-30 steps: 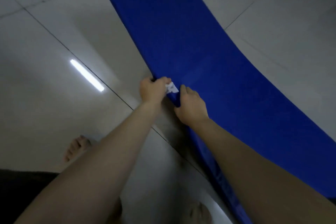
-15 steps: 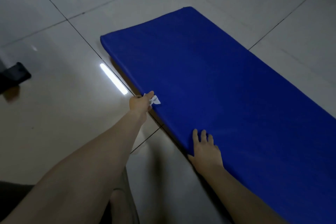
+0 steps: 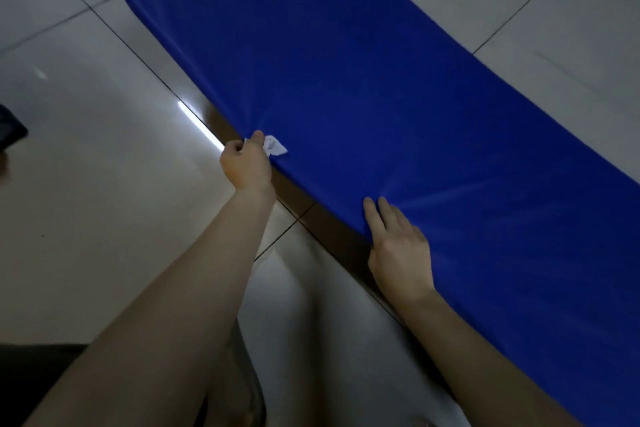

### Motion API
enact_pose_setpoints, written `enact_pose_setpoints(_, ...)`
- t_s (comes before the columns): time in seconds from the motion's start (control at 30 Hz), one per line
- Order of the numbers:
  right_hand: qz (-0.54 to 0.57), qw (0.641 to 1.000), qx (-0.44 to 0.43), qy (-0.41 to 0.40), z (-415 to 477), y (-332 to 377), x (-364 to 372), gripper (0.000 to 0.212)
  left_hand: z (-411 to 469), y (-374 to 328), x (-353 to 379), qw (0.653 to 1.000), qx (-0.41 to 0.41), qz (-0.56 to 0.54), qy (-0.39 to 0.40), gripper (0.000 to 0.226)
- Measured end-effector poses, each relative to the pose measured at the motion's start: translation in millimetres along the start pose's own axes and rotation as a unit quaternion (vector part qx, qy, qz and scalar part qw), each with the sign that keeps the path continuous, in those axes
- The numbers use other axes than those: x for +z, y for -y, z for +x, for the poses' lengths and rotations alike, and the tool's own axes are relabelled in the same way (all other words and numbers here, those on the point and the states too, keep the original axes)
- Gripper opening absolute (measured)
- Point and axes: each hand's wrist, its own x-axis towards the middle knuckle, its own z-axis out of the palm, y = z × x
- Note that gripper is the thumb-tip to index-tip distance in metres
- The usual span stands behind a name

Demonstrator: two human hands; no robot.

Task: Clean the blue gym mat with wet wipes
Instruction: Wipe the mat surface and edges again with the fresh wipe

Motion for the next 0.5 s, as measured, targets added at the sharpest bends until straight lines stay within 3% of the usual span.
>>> enact_pose_setpoints(0.07,-0.018,0.999,-0.028,0.042,13.8,3.1,-2.3,0.069,13.8,-5.8,1.4,1.0,-0.017,-0.005,0.005,0.011)
enact_pose_setpoints(0.2,-0.02,0.965,-0.047,0.257,27.3,4.3,19.6,0.09,40.9,11.5,-18.2,0.994,-0.091,0.057,0.014,0.016)
enact_pose_setpoints(0.27,-0.06,0.957,-0.04,0.282,21.9,-4.4,27.4,0.103,46.8,28.5,-32.7,0.986,-0.116,0.122,0.017,0.017)
enact_pose_setpoints(0.37,-0.12,0.953,0.083,0.266,0.3,-31.9,26.7,0.111,45.3,46.1,-45.1,0.979,-0.107,0.172,0.017,0.026)
enact_pose_setpoints(0.43,-0.055,0.932,0.183,0.308,-9.9,-40.9,27.6,0.114,38.0,49.2,-44.8,0.982,-0.089,0.165,-0.01,0.046)
enact_pose_setpoints(0.5,0.008,0.922,0.216,0.32,-13.7,-42.7,35.2,0.116,30.8,52.7,-42.6,0.987,-0.063,0.147,-0.036,0.046)
